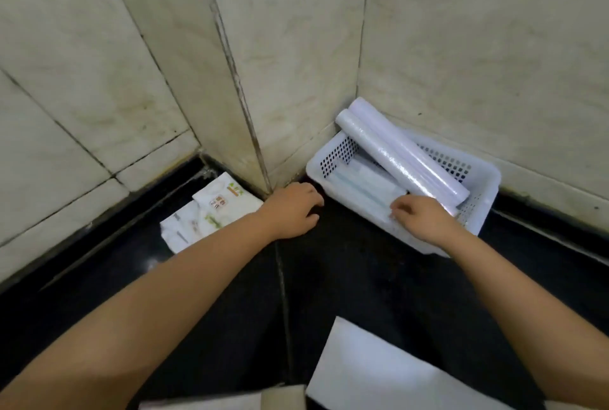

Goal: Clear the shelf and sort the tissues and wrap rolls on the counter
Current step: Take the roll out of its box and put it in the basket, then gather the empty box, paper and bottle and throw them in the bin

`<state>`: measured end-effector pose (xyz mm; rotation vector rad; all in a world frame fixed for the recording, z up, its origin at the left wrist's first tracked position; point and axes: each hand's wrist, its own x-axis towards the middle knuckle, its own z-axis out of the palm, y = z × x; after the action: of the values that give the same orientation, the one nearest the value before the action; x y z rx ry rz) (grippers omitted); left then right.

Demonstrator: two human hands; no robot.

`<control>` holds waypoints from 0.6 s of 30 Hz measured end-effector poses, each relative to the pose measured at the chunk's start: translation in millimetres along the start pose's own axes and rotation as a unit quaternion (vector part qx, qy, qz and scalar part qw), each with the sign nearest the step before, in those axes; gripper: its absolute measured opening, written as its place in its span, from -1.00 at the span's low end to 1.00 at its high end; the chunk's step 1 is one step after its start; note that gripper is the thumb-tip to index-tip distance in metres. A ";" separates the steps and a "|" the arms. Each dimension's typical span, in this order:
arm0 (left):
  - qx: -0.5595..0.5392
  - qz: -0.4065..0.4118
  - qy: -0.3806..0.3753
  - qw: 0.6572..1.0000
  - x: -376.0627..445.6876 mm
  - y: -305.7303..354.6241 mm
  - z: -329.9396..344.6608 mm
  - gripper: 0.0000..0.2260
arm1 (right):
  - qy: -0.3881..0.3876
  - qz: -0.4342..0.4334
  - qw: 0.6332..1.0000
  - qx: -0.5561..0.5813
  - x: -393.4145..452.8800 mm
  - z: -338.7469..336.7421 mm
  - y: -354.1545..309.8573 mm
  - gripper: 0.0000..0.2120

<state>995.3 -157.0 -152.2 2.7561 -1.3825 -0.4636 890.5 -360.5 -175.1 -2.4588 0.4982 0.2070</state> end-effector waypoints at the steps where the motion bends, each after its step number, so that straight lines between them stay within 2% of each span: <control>1: -0.007 -0.001 -0.018 1.000 -19.9 -3.6 8.2 -0.67 | 0.014 -0.021 1.000 -0.003 -12.2 6.0 -8.1 -0.73; 4: -0.025 0.003 -0.103 0.994 -82.4 -13.6 34.9 -0.63 | 0.065 -0.111 0.991 -0.038 -55.0 30.6 -28.5 -0.75; 6: -0.051 0.002 -0.175 0.983 -123.3 -18.0 55.3 -0.52 | 0.051 -0.152 0.985 -0.064 -83.3 49.6 -33.7 -0.76; 9: -0.087 -0.013 -0.283 0.955 -175.4 -19.3 86.2 -0.26 | -0.051 -0.121 0.984 -0.120 -119.7 72.5 -27.3 -0.67; 11: -0.088 -0.014 -0.313 0.946 -199.7 -16.6 102.8 -0.15 | -0.098 -0.037 0.980 -0.170 -138.4 81.4 -14.7 -0.56; 13: -0.051 -0.004 -0.291 0.955 -216.1 -11.2 116.4 -0.08 | -0.095 0.064 0.963 -0.244 -154.3 83.5 1.5 -0.46; 15: 0.009 0.005 -0.233 0.972 -226.1 -3.0 129.2 -0.09 | -0.087 0.161 0.941 -0.284 -171.0 83.0 18.1 -0.44; 18: 0.027 -0.015 -0.143 0.989 -229.1 7.2 138.8 -0.30 | -0.065 0.256 0.924 -0.277 -197.7 86.3 37.2 -0.61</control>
<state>822.8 34.4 -225.9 2.8447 -1.4256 -0.8639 691.8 -276.5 -212.6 -2.7649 1.1503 0.8196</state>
